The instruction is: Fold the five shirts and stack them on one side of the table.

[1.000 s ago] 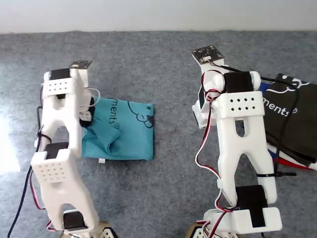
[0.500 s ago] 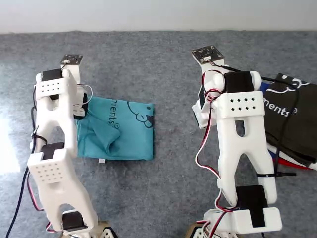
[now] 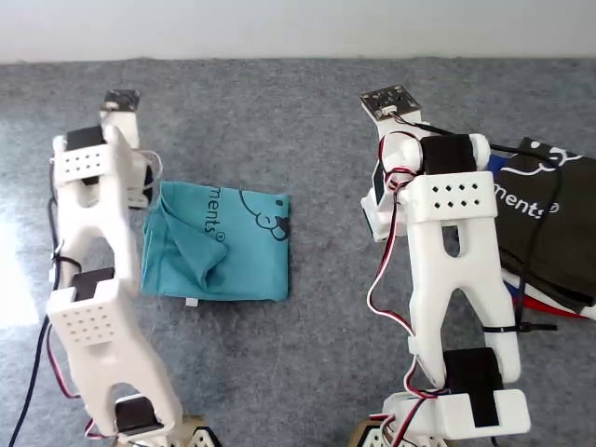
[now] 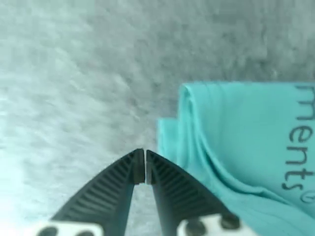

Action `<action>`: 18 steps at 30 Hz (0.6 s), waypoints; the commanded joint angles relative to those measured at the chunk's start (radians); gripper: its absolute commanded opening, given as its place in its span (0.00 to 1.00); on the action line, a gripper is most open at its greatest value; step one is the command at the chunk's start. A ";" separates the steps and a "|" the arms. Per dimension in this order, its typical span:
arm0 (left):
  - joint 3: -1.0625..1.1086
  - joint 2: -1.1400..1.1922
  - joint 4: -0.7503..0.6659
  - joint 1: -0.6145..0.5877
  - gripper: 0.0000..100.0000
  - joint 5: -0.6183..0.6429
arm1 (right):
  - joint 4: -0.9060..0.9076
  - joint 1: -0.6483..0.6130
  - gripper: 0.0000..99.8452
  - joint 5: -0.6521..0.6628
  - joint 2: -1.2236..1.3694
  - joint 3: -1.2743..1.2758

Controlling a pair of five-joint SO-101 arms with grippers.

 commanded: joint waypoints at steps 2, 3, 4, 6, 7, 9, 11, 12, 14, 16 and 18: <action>-0.147 -0.018 0.103 0.002 0.02 -0.011 | 0.035 0.010 0.01 0.008 -0.031 0.002; -0.179 -0.018 0.138 0.012 0.03 -0.012 | 0.036 0.010 0.01 0.008 -0.031 0.002; -0.211 -0.018 0.175 0.021 0.05 -0.015 | 0.036 0.010 0.01 0.008 -0.031 0.002; -0.274 -0.018 0.252 0.051 0.08 -0.017 | 0.036 0.010 0.01 0.008 -0.031 0.002; -0.297 -0.018 0.278 0.068 0.10 -0.014 | 0.036 0.010 0.01 0.008 -0.031 0.002; -0.303 -0.034 0.276 0.098 0.11 0.008 | 0.036 0.010 0.01 0.008 -0.031 0.002; -0.265 -0.077 0.275 0.135 0.12 0.015 | 0.036 0.010 0.01 0.008 -0.031 0.002; -0.234 -0.097 0.275 0.167 0.12 0.015 | 0.036 0.010 0.01 0.008 -0.031 0.002; -0.159 -0.132 0.275 0.241 0.12 0.015 | 0.038 0.010 0.01 0.008 -0.033 0.003; -0.077 -0.150 0.273 0.322 0.12 0.017 | 0.038 0.013 0.01 0.008 -0.035 0.008; -0.016 -0.155 0.269 0.390 0.12 0.017 | 0.038 0.028 0.01 0.008 -0.041 0.031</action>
